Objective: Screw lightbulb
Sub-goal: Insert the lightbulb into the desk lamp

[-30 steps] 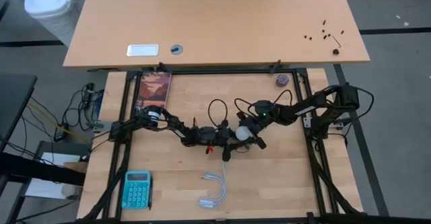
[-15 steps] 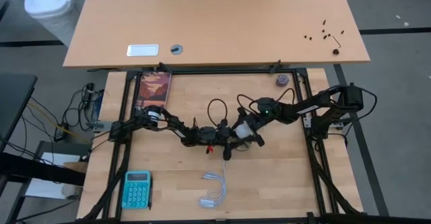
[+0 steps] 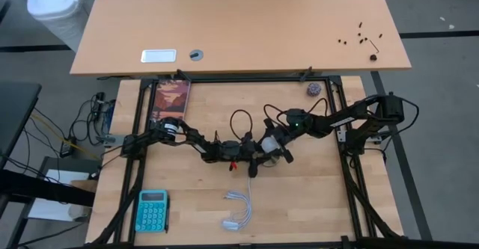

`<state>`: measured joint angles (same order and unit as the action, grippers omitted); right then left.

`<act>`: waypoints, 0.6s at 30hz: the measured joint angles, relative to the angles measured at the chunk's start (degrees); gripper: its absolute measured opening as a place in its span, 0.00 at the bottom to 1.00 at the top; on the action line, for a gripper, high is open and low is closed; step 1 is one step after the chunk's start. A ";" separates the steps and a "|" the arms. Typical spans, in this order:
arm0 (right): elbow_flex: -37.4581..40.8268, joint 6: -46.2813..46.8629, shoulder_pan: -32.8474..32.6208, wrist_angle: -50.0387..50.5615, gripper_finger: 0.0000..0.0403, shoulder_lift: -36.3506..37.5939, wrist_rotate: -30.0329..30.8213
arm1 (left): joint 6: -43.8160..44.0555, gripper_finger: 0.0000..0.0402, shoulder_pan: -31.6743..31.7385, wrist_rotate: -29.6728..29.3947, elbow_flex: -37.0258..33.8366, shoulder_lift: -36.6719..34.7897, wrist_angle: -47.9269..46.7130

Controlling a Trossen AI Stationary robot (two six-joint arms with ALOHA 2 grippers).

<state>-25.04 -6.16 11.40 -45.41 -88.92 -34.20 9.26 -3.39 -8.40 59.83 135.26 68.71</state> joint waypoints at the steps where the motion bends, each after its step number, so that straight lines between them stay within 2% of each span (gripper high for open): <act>1: 0.00 0.25 0.00 -0.02 0.66 0.00 0.86 | 0.00 0.49 -0.01 -0.72 -0.02 0.00 -0.04; 4: 0.00 1.53 0.00 -0.15 0.67 0.02 3.97 | 0.08 0.49 -0.01 -3.53 0.00 0.00 -0.30; 11: 0.02 4.16 -0.53 -0.59 0.62 0.02 11.65 | 0.24 0.49 -0.03 -9.34 0.00 0.00 -0.76; 18: 0.02 8.38 -3.77 -0.67 0.67 0.07 26.12 | 0.28 0.49 -0.03 -14.77 -0.02 0.02 -0.97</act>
<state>-25.02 2.22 7.63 -46.08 -88.86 -8.08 9.53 -3.42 -23.17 59.81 135.28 67.74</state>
